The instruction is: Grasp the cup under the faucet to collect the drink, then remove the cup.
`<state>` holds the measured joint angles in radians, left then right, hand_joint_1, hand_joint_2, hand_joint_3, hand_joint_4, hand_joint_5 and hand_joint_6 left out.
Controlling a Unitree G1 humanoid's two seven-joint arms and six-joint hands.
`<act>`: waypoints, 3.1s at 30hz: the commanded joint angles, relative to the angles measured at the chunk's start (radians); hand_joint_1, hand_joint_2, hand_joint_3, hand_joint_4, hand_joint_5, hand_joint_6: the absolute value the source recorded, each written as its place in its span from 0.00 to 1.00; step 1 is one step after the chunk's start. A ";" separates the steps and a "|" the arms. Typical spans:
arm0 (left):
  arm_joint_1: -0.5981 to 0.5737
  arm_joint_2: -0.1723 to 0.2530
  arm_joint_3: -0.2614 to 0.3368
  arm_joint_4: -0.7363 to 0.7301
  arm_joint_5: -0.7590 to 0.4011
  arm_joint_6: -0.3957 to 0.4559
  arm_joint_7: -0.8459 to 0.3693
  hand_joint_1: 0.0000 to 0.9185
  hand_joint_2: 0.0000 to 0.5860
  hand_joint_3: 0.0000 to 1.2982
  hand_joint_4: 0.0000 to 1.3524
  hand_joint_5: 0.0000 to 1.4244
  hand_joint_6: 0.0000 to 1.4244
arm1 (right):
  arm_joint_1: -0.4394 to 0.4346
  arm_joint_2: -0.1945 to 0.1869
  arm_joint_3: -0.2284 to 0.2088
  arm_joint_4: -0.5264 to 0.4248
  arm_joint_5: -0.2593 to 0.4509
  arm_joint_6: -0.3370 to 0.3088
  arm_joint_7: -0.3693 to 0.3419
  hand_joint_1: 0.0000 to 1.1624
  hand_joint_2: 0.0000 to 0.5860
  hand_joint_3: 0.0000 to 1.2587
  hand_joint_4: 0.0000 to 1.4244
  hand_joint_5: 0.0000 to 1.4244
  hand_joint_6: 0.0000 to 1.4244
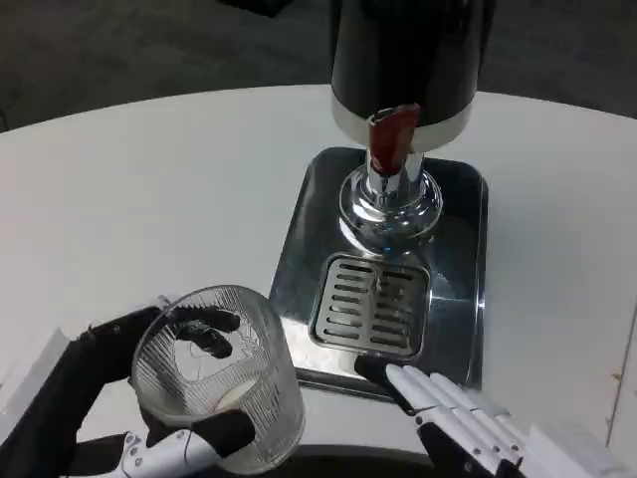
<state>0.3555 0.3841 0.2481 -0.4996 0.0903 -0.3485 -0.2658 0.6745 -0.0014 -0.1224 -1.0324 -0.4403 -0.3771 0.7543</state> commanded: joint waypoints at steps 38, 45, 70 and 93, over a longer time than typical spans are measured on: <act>-0.384 0.061 -0.034 0.478 0.110 -0.162 0.060 0.81 0.39 0.55 0.58 0.69 0.69 | 0.088 0.044 -0.036 -0.015 0.050 -0.072 0.002 0.67 0.85 0.02 0.00 0.00 0.00; -0.462 0.079 -0.071 0.565 0.166 -0.190 0.084 0.79 0.38 0.55 0.58 0.69 0.69 | 0.104 0.044 -0.045 -0.015 0.063 -0.094 -0.001 0.66 0.85 0.02 0.00 0.00 0.00; -0.797 0.032 -0.268 0.933 0.347 -0.213 0.316 0.77 0.39 0.55 0.58 0.69 0.69 | 0.115 0.049 -0.041 -0.015 0.068 -0.091 -0.006 0.65 0.83 0.02 0.00 0.00 0.00; -0.955 -0.026 -0.397 1.085 0.441 -0.136 0.443 0.74 0.39 0.55 0.58 0.70 0.69 | 0.120 0.057 -0.039 -0.015 0.066 -0.085 -0.009 0.65 0.83 0.03 0.00 0.00 0.00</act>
<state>-0.5859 0.3667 -0.1325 0.5674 0.5218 -0.4988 0.1599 0.7825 0.0502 -0.1622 -1.0326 -0.3844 -0.4644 0.7519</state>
